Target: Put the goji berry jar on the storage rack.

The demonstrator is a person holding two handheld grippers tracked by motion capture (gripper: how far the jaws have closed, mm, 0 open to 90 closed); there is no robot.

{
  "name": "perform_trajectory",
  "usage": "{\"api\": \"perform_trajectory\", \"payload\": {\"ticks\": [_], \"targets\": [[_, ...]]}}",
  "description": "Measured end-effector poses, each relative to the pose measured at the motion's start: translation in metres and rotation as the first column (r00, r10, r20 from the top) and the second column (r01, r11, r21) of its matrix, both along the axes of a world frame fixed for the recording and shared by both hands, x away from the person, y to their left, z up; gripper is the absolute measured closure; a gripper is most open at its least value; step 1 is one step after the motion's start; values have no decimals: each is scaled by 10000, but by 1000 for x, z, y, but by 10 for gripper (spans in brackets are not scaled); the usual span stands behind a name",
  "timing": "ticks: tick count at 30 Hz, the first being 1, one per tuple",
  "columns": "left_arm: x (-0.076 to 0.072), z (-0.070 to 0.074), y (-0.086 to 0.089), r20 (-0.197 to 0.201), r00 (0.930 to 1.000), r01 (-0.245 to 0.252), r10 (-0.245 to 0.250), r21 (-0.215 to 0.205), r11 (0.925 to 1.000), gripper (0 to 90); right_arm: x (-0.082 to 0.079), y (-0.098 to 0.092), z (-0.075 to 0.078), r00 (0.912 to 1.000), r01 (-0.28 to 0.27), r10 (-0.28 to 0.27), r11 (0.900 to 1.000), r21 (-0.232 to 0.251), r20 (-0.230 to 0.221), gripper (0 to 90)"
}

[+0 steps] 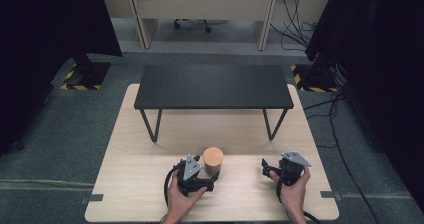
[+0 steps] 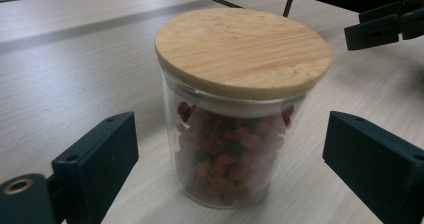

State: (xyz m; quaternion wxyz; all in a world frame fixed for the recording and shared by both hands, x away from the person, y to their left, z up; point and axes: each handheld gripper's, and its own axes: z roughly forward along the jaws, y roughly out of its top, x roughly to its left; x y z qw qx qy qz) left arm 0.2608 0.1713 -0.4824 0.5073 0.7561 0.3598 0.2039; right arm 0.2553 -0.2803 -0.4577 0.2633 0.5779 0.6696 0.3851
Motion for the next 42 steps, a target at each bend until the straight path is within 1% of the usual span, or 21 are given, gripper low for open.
{"api": "perform_trajectory", "payload": {"ticks": [5,7,8,9,10,13,23,25,26,29,30,33,34,35,36,37,39,40,41,42], "targets": [[5,1,-5,-28,10000,10,-10,150,9999,104,0,0,0,10000,-87,87,10000,-34,7,24],[5,2,-6,-11,10000,-32,32,184,9998,186,0,-1,0,9999,-108,108,9999,16,-33,24],[6,2,-6,6,10000,43,-43,223,9997,227,1,-1,0,9999,-126,126,9999,27,-40,24],[5,2,-8,82,10000,18,-20,306,9995,250,1,-1,0,9999,-123,123,9999,19,-42,24],[5,2,-9,104,9999,11,-15,355,9994,250,1,-1,0,9999,-133,133,9999,3,-39,24],[7,2,-7,39,10000,69,-70,289,9996,251,1,-1,0,9999,-126,126,9999,9,-38,24],[7,2,-7,48,9999,95,-97,287,9995,252,1,-1,0,9998,-185,184,9998,-31,-31,24],[7,2,-6,52,10000,83,-84,245,9997,252,1,-1,0,9998,-186,186,9998,-40,-32,24],[7,1,-5,67,9999,89,-90,159,9998,253,1,-1,0,9998,-199,198,9998,-40,-35,24],[6,0,-4,106,9999,71,-73,142,9999,253,0,0,0,9998,-191,191,9998,-59,-15,24],[4,0,-3,191,9998,22,-25,186,9998,253,0,0,0,9998,-191,191,9998,-65,-17,24],[1,1,-1,221,9998,-21,16,214,9998,253,1,0,0,9998,-195,195,9998,-74,-21,24],[-4,4,2,305,9995,-107,105,71,9999,253,1,0,0,9998,-201,201,9998,-77,-23,24],[-6,7,5,388,9992,-129,124,140,9998,253,1,0,0,9998,-194,194,9998,-74,-28,24],[-10,10,7,462,9987,-197,193,96,9998,253,1,0,1,9998,-198,197,9998,-77,-38,24],[-13,12,10,551,9981,-285,287,-52,9996,253,1,0,1,9998,-201,201,9998,-79,-41,24],[-20,19,17,715,9966,-409,415,-93,9991,253,1,0,0,9998,-199,199,9998,-88,-28,24],[-20,19,17,715,9966,-409,415,-93,9991,253,1,1,0,9998,-206,206,9997,-95,-27,24],[-28,23,22,905,9941,-582,604,-272,9979,253,1,1,1,9998,-211,211,9997,-108,-28,24],[-31,26,25,952,9932,-636,665,-324,9974,253,1,1,1,9998,-210,210,9997,-118,-28,24]]}}
